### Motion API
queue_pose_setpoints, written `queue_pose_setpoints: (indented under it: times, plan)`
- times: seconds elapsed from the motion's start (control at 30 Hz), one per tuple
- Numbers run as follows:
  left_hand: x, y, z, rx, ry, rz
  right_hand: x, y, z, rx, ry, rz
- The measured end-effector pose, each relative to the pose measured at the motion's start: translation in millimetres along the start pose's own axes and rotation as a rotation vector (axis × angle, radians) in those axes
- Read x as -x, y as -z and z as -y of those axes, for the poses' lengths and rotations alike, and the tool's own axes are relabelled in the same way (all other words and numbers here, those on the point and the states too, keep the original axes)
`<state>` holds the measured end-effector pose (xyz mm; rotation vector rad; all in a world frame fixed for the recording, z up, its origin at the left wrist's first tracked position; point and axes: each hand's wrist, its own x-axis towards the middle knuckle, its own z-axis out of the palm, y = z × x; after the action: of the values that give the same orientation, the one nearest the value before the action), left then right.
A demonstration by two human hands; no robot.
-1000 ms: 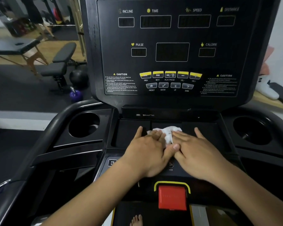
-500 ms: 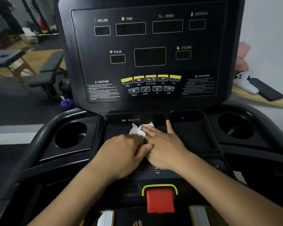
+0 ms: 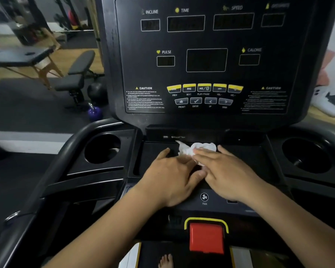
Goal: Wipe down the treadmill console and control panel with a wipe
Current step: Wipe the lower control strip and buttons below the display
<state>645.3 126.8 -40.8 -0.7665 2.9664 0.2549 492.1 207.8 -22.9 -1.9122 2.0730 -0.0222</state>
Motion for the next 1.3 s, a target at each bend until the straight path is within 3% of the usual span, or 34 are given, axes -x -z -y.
queue_pose_setpoints:
  times: [0.27,0.4,0.53,0.63,0.83,1.07,1.2,1.3]
  plan:
    - [-31.2,-5.7,-15.6,-0.025,-0.037,0.063,11.5,0.2,-14.2,0.15,-0.112,-0.038]
    - [-28.5,-6.1,-22.6,0.096,-0.139,-0.023,20.6,0.8,-22.2,-0.005,-0.046,-0.064]
    - [-6.8,11.4,1.8,0.069,-0.142,-0.032,13.3,-1.6,-12.8,-0.169,0.055,0.033]
    - [3.2,21.5,20.6,0.02,-0.089,-0.01,-0.5,-3.7,7.7,-0.046,0.057,0.098]
    - [-14.0,16.0,8.2,0.049,-0.035,0.016,-10.1,-4.4,14.8,0.178,-0.087,0.044]
    - [-38.6,-0.4,-17.3,0.275,-0.097,0.046,8.6,1.4,-2.0,0.257,-0.212,0.003]
    - [-29.4,0.5,-14.9,0.494,-0.086,-0.02,10.6,4.8,3.5,0.191,-0.203,-0.013]
    - [-18.0,1.5,-11.7,0.529,-0.108,-0.037,19.4,1.3,10.9,0.144,-0.188,-0.02]
